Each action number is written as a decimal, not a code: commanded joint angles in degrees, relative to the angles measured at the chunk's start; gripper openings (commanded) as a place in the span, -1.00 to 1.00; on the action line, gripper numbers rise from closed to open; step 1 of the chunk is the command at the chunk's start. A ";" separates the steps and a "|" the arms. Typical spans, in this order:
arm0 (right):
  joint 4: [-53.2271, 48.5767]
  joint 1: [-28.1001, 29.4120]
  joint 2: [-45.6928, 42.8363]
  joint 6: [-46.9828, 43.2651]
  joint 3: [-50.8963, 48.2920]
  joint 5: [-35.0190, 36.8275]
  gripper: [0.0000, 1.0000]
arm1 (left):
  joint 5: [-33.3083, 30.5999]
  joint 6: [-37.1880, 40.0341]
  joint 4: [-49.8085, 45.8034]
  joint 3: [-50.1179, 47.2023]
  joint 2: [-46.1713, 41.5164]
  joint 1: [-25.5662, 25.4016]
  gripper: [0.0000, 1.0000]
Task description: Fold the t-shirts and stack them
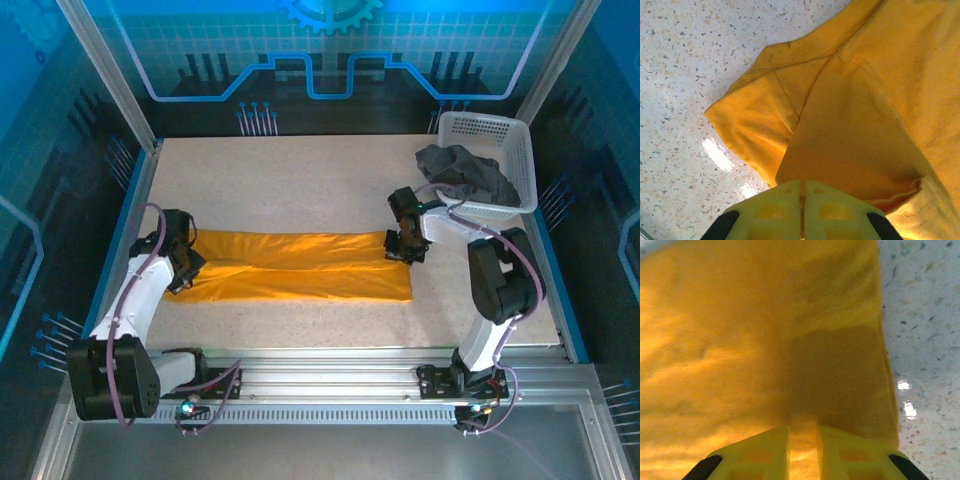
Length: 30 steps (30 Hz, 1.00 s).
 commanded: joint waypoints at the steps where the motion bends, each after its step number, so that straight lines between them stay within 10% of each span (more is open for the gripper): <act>1: -5.54 0.46 4.02 2.34 4.07 2.20 -0.54 | 0.32 -0.28 0.89 -0.25 0.74 0.42 -0.83; 11: -16.11 -2.91 13.95 -2.51 16.37 9.28 -0.53 | 8.62 -2.38 3.85 0.86 7.56 -0.90 -0.71; 19: -19.36 -10.33 20.05 -6.97 26.20 11.67 -0.53 | 14.55 -10.76 7.74 1.84 11.57 -12.23 -0.59; 24: -16.69 -11.47 19.36 -12.01 29.99 10.86 -0.49 | 17.02 -13.13 5.36 5.97 13.97 -18.72 -0.11; 30: -11.02 -7.35 10.50 -14.23 24.57 9.65 -0.34 | 12.06 -8.05 2.14 11.66 8.15 -9.72 0.22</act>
